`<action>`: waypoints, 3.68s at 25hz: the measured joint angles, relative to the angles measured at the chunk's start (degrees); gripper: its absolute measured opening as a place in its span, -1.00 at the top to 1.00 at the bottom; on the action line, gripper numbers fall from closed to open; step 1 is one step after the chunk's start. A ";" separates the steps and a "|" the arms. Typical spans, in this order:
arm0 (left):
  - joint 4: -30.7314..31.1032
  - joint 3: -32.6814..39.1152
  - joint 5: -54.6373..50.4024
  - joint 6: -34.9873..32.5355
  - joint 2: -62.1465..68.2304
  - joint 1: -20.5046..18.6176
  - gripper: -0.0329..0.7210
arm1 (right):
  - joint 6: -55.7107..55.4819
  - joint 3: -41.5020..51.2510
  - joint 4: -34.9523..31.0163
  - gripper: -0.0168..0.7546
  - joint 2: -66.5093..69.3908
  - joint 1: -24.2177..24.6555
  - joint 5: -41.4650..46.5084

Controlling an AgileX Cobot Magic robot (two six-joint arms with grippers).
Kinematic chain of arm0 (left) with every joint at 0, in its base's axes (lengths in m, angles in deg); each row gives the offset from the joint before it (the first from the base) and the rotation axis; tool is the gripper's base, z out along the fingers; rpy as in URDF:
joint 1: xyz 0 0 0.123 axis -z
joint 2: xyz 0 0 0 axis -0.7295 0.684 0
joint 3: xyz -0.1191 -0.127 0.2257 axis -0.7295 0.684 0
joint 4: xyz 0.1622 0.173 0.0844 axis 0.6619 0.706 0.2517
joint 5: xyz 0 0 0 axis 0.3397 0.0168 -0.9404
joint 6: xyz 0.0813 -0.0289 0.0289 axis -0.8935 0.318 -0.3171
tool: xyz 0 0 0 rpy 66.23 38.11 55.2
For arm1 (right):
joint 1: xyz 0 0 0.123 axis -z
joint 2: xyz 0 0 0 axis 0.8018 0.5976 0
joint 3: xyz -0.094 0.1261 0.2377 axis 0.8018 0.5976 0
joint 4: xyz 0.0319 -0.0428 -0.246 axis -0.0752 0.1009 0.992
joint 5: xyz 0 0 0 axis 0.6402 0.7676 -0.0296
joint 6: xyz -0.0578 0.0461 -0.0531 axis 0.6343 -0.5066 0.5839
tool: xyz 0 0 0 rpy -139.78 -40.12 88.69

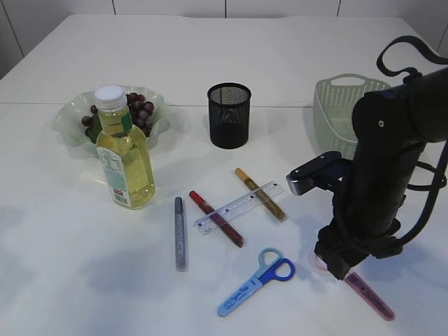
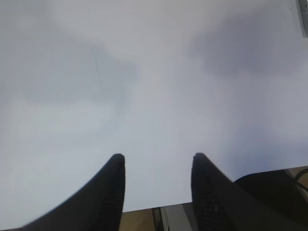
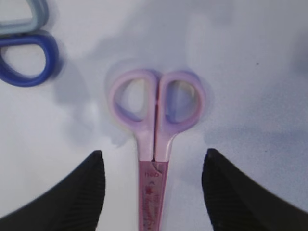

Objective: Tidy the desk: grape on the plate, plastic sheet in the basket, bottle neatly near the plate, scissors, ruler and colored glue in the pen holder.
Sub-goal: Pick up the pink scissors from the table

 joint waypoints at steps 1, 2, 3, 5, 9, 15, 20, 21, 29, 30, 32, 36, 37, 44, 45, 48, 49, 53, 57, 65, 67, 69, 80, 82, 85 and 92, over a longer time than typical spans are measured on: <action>0.00 0.00 0.00 0.00 0.00 0.00 0.03 | -0.05 0.00 0.00 -0.33 0.00 0.00 0.00; 0.00 0.00 0.00 0.00 0.00 0.00 0.04 | -0.05 0.00 0.00 -0.33 0.00 0.00 0.00; 0.00 0.00 0.00 0.00 0.00 0.00 0.04 | -0.05 0.00 0.00 -0.33 0.00 0.00 -0.11; 0.00 0.00 0.10 0.00 0.00 0.00 0.04 | 0.05 0.00 0.00 -0.33 0.57 0.00 -0.11; 0.00 0.00 0.10 0.00 0.00 0.00 0.04 | 0.03 0.00 -0.39 -0.33 3.02 0.00 -0.21; 0.00 0.00 0.10 0.00 0.00 0.00 0.04 | 0.03 0.00 -1.41 -0.33 3.84 0.00 -1.32; 0.00 0.00 0.10 0.00 0.00 0.00 0.05 | 0.03 0.00 -1.53 -0.26 3.84 0.00 -1.43; 0.00 0.00 0.10 0.00 0.00 0.00 0.05 | 0.03 0.00 -1.53 -0.23 3.84 0.00 -1.43; 0.00 0.00 0.43 0.00 0.00 0.00 0.07 | 0.09 0.00 -1.53 0.14 3.84 0.00 -1.43; 0.00 0.00 0.47 0.00 0.00 0.00 0.08 | 0.09 0.00 -1.53 0.20 3.84 0.00 -1.43; 0.00 0.00 0.47 0.00 0.00 0.00 0.08 | 0.09 0.00 -1.53 0.30 4.02 0.00 -1.43; 0.00 0.00 0.56 0.00 0.00 0.00 0.09 | 0.09 0.00 -1.53 0.40 4.16 0.00 -1.43; 0.00 0.00 0.56 0.00 0.00 0.00 0.09 | 0.09 0.00 -1.53 0.41 4.16 0.00 -1.43; 0.00 0.00 0.60 0.00 0.00 0.00 0.09 | 0.09 0.00 -1.53 0.45 4.16 0.00 -1.43; 0.00 0.00 0.70 0.00 0.00 0.00 0.09 | 0.09 0.00 -1.53 0.45 4.16 0.00 -1.43; 0.00 0.00 0.69 0.00 0.00 0.00 0.09 | 0.19 0.00 -1.79 0.45 4.16 0.00 -1.43; 0.00 0.00 0.69 0.00 0.00 0.00 0.09 | 0.19 0.00 -1.91 0.45 4.16 0.00 -1.43; 0.00 0.00 0.69 0.00 0.00 0.00 0.09 | 0.19 0.00 -2.13 0.48 2.78 0.00 -1.48; 0.00 0.00 0.73 0.00 0.00 0.00 0.09 | 0.19 0.00 -2.13 0.64 1.01 0.00 -1.48; 0.90 0.00 0.82 0.00 0.00 0.00 0.09 | -0.59 0.00 -4.57 0.64 0.47 0.00 -1.48; 0.90 0.00 0.82 0.00 0.00 0.00 0.09 | -3.36 0.00 -7.82 0.55 0.47 0.00 -1.99; 0.90 0.00 0.82 0.00 0.00 0.00 0.09 | -5.50 0.00 -10.60 0.38 0.47 0.00 -3.17; 0.90 0.00 0.82 0.00 0.00 0.00 0.09 | -17.01 -0.38 -14.99 0.03 0.47 0.00 -6.83; 0.90 0.00 0.82 0.00 0.00 0.00 0.09 | -19.22 -1.51 -14.15 0.03 0.47 0.00 -6.93; 0.90 0.00 0.82 0.00 0.00 0.00 0.09 | -22.49 -4.13 -11.03 0.02 1.29 0.00 -6.51; 0.90 0.00 0.82 0.00 0.00 0.00 0.09 | -25.14 -9.04 -6.45 0.01 5.09 -0.19 -1.79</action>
